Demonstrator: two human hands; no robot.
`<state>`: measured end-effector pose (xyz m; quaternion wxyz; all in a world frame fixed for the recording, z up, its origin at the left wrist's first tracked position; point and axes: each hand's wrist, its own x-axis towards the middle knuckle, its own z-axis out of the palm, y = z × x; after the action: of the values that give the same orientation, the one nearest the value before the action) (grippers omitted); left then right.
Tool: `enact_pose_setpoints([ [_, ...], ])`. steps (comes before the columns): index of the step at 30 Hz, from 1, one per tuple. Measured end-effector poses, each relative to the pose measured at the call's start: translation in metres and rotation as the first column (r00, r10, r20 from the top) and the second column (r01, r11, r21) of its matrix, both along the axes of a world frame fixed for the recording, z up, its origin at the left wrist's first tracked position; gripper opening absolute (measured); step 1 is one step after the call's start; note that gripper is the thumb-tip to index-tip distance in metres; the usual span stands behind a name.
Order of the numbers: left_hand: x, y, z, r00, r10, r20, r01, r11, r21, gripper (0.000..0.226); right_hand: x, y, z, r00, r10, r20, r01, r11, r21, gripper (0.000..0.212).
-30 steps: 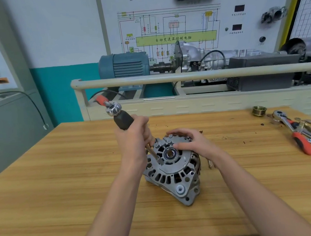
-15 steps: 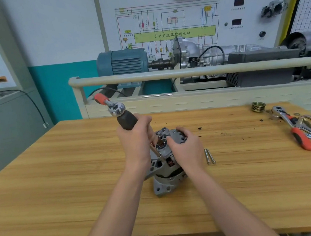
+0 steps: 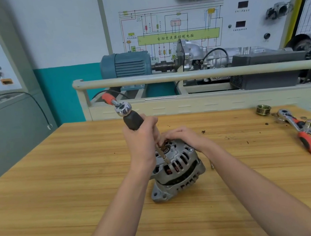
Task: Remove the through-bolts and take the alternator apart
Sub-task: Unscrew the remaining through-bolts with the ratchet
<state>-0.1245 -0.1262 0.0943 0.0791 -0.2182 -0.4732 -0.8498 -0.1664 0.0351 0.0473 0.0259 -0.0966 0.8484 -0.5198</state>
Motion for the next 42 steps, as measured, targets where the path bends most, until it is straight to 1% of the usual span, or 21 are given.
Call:
enact_pose_setpoints([
  [1, -0.001, -0.001, -0.001, 1.000, 0.003, 0.005, -0.003, 1.000, 0.003, 0.036, -0.001, 0.000, -0.004, 1.000, -0.015, 0.003, 0.015, 0.998, -0.056, 0.025],
  [3, -0.002, -0.002, -0.002, 1.000, 0.010, 0.011, -0.010, 1.000, 0.014, 0.040, 0.000, -0.002, -0.006, 0.996, -0.087, 0.006, 0.087, 0.991, -0.101, 0.027],
  [6, -0.002, -0.003, -0.001, 1.000, 0.022, 0.014, -0.023, 1.000, 0.019, 0.048, 0.001, -0.008, -0.005, 0.984, -0.180, -0.019, 0.177, 0.979, -0.100, 0.029],
  [8, 0.000, -0.004, -0.001, 0.999, 0.037, 0.007, -0.037, 0.999, 0.025, 0.047, 0.005, -0.011, -0.007, 0.954, -0.296, -0.052, 0.292, 0.953, -0.078, 0.028],
  [10, 0.002, -0.005, 0.000, 0.999, 0.037, -0.006, -0.036, 0.998, 0.041, 0.044, 0.013, -0.016, -0.009, 0.889, -0.452, -0.081, 0.448, 0.892, -0.062, 0.027],
  [12, 0.004, -0.006, 0.002, 1.000, 0.014, -0.003, -0.013, 0.998, 0.062, 0.041, 0.021, -0.023, -0.014, 0.793, -0.596, -0.123, 0.598, 0.801, -0.028, 0.029],
  [13, 0.004, -0.005, 0.004, 1.000, 0.001, 0.010, -0.002, 0.997, 0.073, 0.041, 0.024, -0.026, -0.016, 0.742, -0.651, -0.161, 0.661, 0.750, 0.013, 0.031],
  [14, 0.003, -0.004, 0.006, 1.000, -0.008, 0.027, 0.006, 0.997, 0.081, 0.042, 0.027, -0.028, -0.018, 0.704, -0.681, -0.201, 0.703, 0.708, 0.060, 0.034],
  [16, 0.001, -0.001, 0.009, 0.998, -0.027, 0.056, 0.022, 0.997, 0.078, 0.043, 0.031, -0.029, -0.020, 0.677, -0.688, -0.262, 0.732, 0.668, 0.134, 0.038],
  [18, -0.001, 0.003, 0.012, 0.996, -0.042, 0.074, 0.037, 0.997, 0.070, 0.044, 0.032, -0.028, -0.019, 0.692, -0.664, -0.285, 0.719, 0.668, 0.191, 0.039],
  [22, -0.005, 0.009, 0.015, 0.997, -0.042, 0.068, 0.039, 0.998, 0.053, 0.050, 0.027, -0.025, -0.009, 0.747, -0.600, -0.286, 0.664, 0.690, 0.288, 0.031],
  [25, -0.008, 0.007, 0.014, 0.999, -0.019, 0.050, 0.017, 0.999, 0.042, 0.049, 0.022, -0.026, -0.009, 0.794, -0.551, -0.257, 0.607, 0.741, 0.287, 0.031],
  [28, -0.011, 0.005, 0.013, 0.999, 0.009, 0.047, -0.011, 0.999, 0.043, 0.044, 0.022, -0.025, -0.013, 0.798, -0.536, -0.274, 0.601, 0.741, 0.299, 0.032],
  [31, -0.012, 0.004, 0.012, 0.999, 0.036, 0.040, -0.037, 0.999, 0.027, 0.040, 0.022, -0.024, -0.015, 0.802, -0.528, -0.279, 0.594, 0.754, 0.280, 0.027],
  [34, -0.013, 0.003, 0.012, 0.998, 0.045, 0.041, -0.046, 0.999, 0.025, 0.043, 0.020, -0.021, -0.014, 0.826, -0.507, -0.247, 0.561, 0.781, 0.274, 0.022],
  [36, -0.012, 0.002, 0.011, 0.998, 0.044, 0.041, -0.045, 0.999, 0.025, 0.044, 0.018, -0.018, -0.014, 0.863, -0.465, -0.199, 0.504, 0.817, 0.280, 0.021],
  [38, -0.012, 0.001, 0.012, 0.999, 0.040, 0.037, -0.041, 0.999, 0.030, 0.042, 0.015, -0.013, -0.012, 0.908, -0.388, -0.157, 0.417, 0.875, 0.245, 0.020],
  [40, -0.011, 0.000, 0.013, 0.999, 0.034, 0.031, -0.035, 0.999, 0.040, 0.044, 0.010, -0.010, -0.007, 0.956, -0.267, -0.121, 0.286, 0.941, 0.179, 0.020],
  [42, -0.012, -0.002, 0.015, 0.999, 0.036, 0.026, -0.037, 0.998, 0.047, 0.046, 0.004, -0.009, 0.001, 0.994, -0.098, -0.049, 0.105, 0.982, 0.154, 0.022],
])
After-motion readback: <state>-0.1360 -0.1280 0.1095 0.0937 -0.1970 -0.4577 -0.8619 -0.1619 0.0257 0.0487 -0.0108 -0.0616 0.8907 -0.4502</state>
